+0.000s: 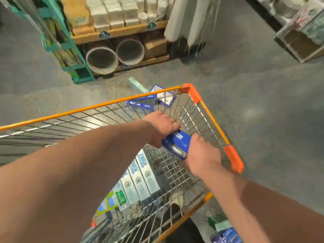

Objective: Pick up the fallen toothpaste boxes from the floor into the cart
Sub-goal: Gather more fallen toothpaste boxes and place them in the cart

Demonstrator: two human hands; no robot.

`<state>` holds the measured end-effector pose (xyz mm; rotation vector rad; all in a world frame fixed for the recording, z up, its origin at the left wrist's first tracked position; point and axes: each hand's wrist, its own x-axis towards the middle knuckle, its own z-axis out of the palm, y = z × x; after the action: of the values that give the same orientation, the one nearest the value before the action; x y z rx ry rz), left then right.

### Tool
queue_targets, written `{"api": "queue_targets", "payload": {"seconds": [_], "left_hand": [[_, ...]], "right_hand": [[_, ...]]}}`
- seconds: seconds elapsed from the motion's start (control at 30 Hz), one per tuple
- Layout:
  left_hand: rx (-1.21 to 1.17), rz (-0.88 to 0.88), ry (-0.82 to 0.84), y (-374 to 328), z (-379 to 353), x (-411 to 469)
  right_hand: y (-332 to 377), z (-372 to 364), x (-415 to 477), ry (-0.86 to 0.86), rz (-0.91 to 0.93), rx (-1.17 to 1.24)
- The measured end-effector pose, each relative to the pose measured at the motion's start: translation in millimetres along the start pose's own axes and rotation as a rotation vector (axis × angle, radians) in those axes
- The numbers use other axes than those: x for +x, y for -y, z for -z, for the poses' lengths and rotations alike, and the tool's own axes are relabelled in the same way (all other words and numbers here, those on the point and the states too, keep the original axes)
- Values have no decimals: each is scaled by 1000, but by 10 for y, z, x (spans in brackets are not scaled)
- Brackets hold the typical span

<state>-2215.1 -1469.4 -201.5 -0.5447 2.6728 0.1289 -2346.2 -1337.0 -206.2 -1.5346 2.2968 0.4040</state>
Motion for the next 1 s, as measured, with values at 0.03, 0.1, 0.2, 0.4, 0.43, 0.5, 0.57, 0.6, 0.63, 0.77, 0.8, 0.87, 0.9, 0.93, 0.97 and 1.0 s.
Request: {"api": "queue_targets", "payload": {"seconds": [0.03,0.1,0.2,0.4,0.43,0.5,0.57,0.6,0.63,0.77,0.8,0.87,0.9,0.93,0.97,1.0], "left_hand": [[10,-10,9,32,-133,120],[32,-29,36,97,-399,310],[49,-44,61,198,-784,457],[53,-105,156,273,-1304,579],[63,-120,159,275,-1358,583],[77,-143,194,270,-1457,590],[72,-157,210,281,-1538,596],[67,-159,205,295,-1563,594],[63,-160,196,311,-1583,582],[41,-173,140,336,-1624,510],[28,-175,130,335,-1622,507],[-9,-185,157,316,-1611,506],[-23,-187,184,299,-1610,497],[-28,-182,207,281,-1606,485],[-22,-175,224,274,-1601,468],[-13,-167,241,272,-1590,446]], "right_hand": [[24,-142,147,1,-16,19],[65,-398,395,37,-63,58],[208,-731,597,190,-72,138],[535,-1190,489,242,-40,208],[562,-1248,479,238,-44,237],[626,-1344,470,220,-71,229],[689,-1437,461,192,-77,183],[717,-1482,455,178,-70,161],[730,-1500,451,175,-60,148],[711,-1548,424,206,-24,153],[709,-1553,401,203,-21,163],[704,-1549,340,206,-10,164],[700,-1556,309,215,-6,165],[700,-1573,290,226,-2,176],[706,-1585,279,241,6,193],[717,-1583,279,256,16,210]]}}
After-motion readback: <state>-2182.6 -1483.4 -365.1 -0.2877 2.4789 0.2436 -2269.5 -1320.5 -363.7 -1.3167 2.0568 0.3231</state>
